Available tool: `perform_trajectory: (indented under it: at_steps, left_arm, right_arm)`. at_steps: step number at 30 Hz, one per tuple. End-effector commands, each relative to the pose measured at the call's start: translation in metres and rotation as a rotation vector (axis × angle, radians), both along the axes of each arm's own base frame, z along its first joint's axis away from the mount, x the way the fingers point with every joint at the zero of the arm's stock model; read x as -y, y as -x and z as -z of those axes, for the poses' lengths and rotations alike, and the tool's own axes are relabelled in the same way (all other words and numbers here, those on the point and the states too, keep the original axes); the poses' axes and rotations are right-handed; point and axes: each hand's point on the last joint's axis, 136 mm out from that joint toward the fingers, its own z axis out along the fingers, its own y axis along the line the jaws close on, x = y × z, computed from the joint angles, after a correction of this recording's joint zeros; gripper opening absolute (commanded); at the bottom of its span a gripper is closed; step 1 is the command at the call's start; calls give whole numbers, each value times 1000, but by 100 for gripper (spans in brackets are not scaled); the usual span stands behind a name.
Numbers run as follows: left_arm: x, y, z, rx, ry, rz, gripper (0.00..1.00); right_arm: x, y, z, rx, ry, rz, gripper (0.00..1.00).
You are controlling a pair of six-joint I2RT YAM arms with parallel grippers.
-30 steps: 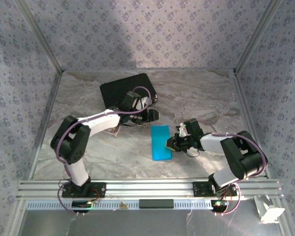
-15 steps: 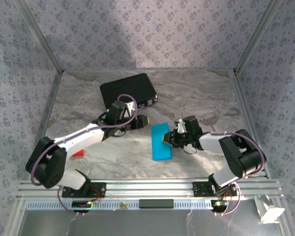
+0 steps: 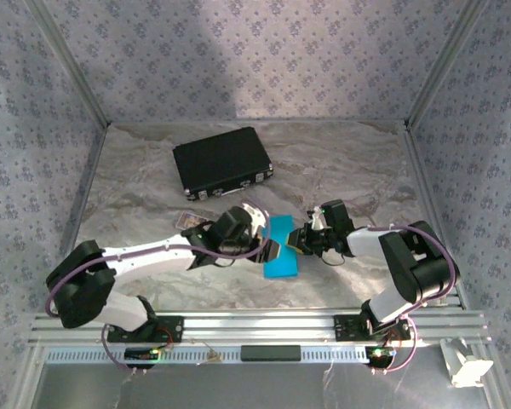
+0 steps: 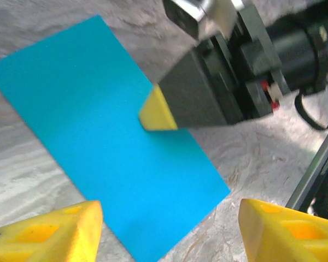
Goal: Fold a paper plane with a square sheet of paper (pick it up from the middle)
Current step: Fold the triangle a second time at the center of the table.
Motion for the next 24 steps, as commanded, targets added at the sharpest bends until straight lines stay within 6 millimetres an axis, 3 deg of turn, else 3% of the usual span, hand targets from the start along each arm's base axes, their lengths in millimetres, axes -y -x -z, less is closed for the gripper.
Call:
perform_trajectory:
  at_steps: [1,9,24]
  left_arm:
    - [12,11,4,125,-119,72,68]
    - [40,44,35,242,-337,246,70]
    - [49,51,48,433,-529,310,80]
  right_arm:
    - [3,9,0,-24,0,-17,19]
    - [-1,11,-10,-14,-38,-32,17]
    - [2,7,-4,-55,-27,15,6]
